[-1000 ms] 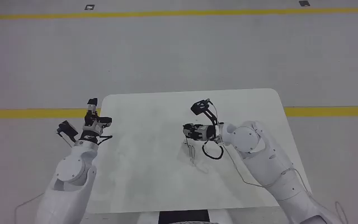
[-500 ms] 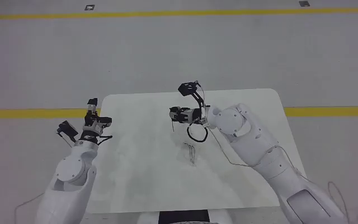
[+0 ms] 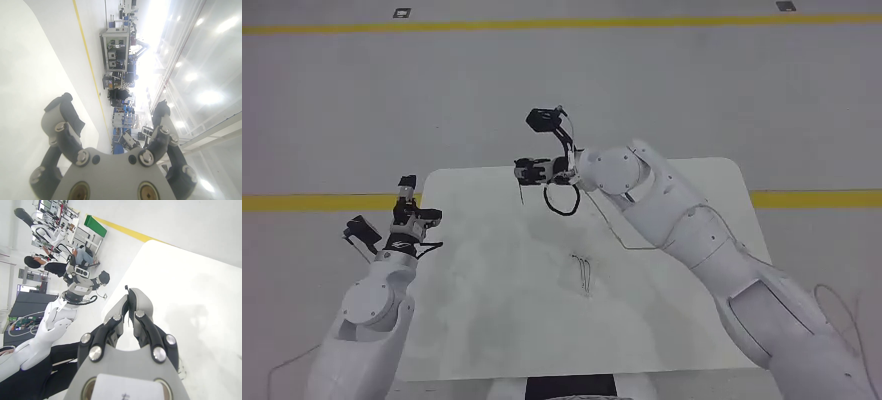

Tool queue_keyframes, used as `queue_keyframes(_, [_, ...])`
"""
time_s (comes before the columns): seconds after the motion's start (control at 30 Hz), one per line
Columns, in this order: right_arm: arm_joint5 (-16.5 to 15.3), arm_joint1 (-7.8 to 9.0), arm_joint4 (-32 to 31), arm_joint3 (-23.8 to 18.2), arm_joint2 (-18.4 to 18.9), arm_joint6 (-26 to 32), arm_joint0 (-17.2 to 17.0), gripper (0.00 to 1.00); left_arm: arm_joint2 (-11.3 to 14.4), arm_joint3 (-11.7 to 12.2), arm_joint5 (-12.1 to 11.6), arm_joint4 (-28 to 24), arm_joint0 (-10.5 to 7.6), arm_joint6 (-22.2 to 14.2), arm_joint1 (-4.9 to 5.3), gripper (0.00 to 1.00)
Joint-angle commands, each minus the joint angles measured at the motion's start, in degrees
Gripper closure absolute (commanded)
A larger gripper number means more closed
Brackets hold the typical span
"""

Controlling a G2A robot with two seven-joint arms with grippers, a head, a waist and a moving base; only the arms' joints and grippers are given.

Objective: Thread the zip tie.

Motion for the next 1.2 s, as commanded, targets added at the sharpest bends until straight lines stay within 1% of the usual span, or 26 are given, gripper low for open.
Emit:
queue_keyframes(0.0, [0.0,0.00,0.0,0.0,0.0,0.0,0.0,1.00,0.0,0.0,0.0,0.0,0.00,0.0,0.00,0.00])
queue_keyframes(0.23, [0.0,0.00,-0.1,0.0,0.0,-0.3,-0.1,1.00,0.0,0.0,0.0,0.0,0.00,0.0,0.00,0.00])
queue_keyframes(0.27, [0.8,-0.06,-0.2,0.0,0.1,-1.1,-0.4,1.00,0.2,0.0,-0.4,1.2,-0.25,-0.5,0.03,0.00])
queue_keyframes(0.3, [2.0,-0.28,0.4,-0.1,0.3,-1.6,-0.5,1.00,0.4,0.4,-1.5,3.1,-0.54,-1.4,0.09,0.00])
queue_keyframes(0.33, [2.5,-0.52,1.3,-0.1,0.4,-1.7,-0.4,1.00,0.4,0.8,-2.4,4.9,-0.66,-1.9,0.15,0.00])
queue_keyframes(0.37, [3.3,-0.85,2.5,0.5,0.3,-1.5,-0.2,1.00,0.4,1.3,-3.2,8.2,-0.76,-2.6,0.30,0.00])
queue_keyframes(0.4, [4.8,-1.39,3.5,1.5,0.0,-1.4,0.5,1.00,0.4,1.9,-4.7,11.8,-0.90,-3.3,0.45,0.00])
queue_keyframes(0.43, [5.5,-1.85,4.3,2.3,-0.3,-1.6,1.1,1.00,0.4,2.3,-5.8,13.3,-1.04,-3.4,0.48,0.00])
queue_keyframes(0.47, [6.8,-2.38,5.8,3.5,-0.5,-1.2,1.6,1.00,0.4,2.7,-6.8,15.1,-1.17,-3.7,0.54,0.00])
queue_keyframes(0.5, [8.4,-3.13,6.9,4.8,-1.0,-1.3,2.9,1.00,0.3,3.2,-8.5,19.0,-1.23,-4.2,0.72,0.00])
queue_keyframes(0.53, [8.9,-3.70,7.8,5.8,-1.3,-1.4,3.6,1.00,0.2,3.5,-9.7,21.8,-1.23,-4.5,0.84,0.00])
queue_keyframes(0.57, [9.9,-4.31,9.0,7.2,-1.8,-0.4,4.5,1.00,0.0,3.7,-11.3,25.2,-1.26,-4.6,0.99,0.00])
queue_keyframes(0.6, [10.6,-4.95,9.8,8.4,-2.3,0.3,5.6,1.00,-0.3,4.0,-13.4,29.6,-1.20,-4.8,1.19,0.00])
queue_keyframes(0.67, [12.2,-6.42,10.3,11.8,-3.7,0.8,8.0,1.00,-0.7,4.6,-18.4,38.0,-1.12,-4.5,1.53,0.00])
queue_keyframes(0.7, [13.2,-7.08,10.5,13.2,-4.2,0.7,9.1,1.00,-0.9,4.8,-19.5,42.2,-1.11,-4.2,1.72,0.00])
queue_keyframes(0.77, [14.7,-8.61,10.9,16.2,-5.5,0.4,11.0,1.00,-0.3,3.7,-19.5,49.9,-1.23,-2.9,2.07,0.00])
queue_keyframes(0.8, [14.7,-9.25,11.1,17.2,-5.9,0.3,11.8,1.00,0.2,3.7,-19.5,50.1,-1.11,-1.4,2.11,0.00])
queue_keyframes(0.83, [14.5,-9.45,11.1,17.5,-6.0,-0.2,12.0,1.00,0.4,4.1,-19.5,49.2,-1.04,-0.3,2.09,0.00])
queue_keyframes(1.07, [14.5,-9.45,11.1,17.5,-6.0,-0.2,12.0,1.00,0.4,4.1,-19.5,49.2,-1.04,-0.3,2.09,0.00])
queue_keyframes(1.1, [14.5,-9.45,11.1,17.5,-6.0,-0.2,12.0,1.00,0.5,3.8,-19.5,50.3,-1.33,-0.3,2.12,0.00])
queue_keyframes(1.13, [14.6,-9.44,11.2,17.5,-5.9,-0.5,11.8,1.00,0.9,2.8,-19.5,53.5,-1.62,-0.5,2.26,0.00])
queue_keyframes(1.17, [15.3,-9.44,12.5,17.5,-5.0,-1.9,11.0,1.00,1.3,2.0,-19.5,57.6,-1.71,-0.6,2.51,0.00])
